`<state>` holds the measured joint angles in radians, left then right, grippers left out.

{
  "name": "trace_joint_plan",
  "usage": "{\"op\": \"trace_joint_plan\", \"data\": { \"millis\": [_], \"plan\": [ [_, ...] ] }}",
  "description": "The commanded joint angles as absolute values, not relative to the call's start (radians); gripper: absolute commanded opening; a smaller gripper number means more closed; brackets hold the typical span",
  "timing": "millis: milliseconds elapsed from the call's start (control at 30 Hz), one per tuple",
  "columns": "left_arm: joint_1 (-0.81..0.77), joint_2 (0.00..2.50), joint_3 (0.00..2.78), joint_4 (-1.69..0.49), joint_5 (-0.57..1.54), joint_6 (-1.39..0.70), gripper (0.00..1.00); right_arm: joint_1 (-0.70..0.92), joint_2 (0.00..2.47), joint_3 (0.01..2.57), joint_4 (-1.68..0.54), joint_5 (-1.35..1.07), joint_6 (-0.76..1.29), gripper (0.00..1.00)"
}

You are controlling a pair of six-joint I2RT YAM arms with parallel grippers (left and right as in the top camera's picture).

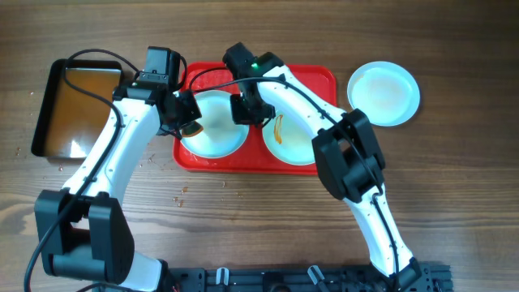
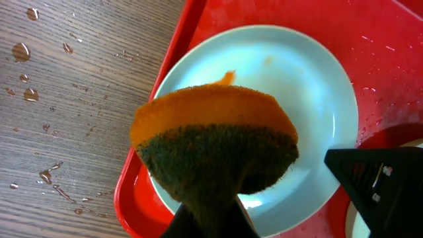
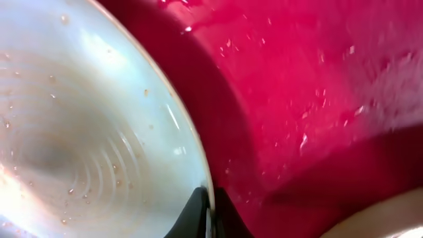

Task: Clean dirty plates on tray and stack at the side
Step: 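Scrub the held center plate with the sponge in the left gripper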

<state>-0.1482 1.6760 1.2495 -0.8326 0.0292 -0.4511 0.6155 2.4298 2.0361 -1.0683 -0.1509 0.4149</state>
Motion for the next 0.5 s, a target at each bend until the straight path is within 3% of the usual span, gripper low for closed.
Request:
{"op": "trace_joint_plan", "data": {
  "millis": [0,233,467],
  "plan": [
    [-0.142,1.67,1.243,-0.814,0.06,-0.453,0.04,0.58,2.465,2.027,-1.077,-0.118,0.209,0.04],
    [-0.142,1.67,1.224,-0.773,0.088,-0.452,0.04,0.508,2.465,2.027,-1.037,-0.174,0.18,0.04],
    [-0.142,1.67,1.099,-0.586,0.189,-0.453,0.04,0.516,2.465,2.027,-1.004,-0.199,0.108,0.04]
  ]
}}
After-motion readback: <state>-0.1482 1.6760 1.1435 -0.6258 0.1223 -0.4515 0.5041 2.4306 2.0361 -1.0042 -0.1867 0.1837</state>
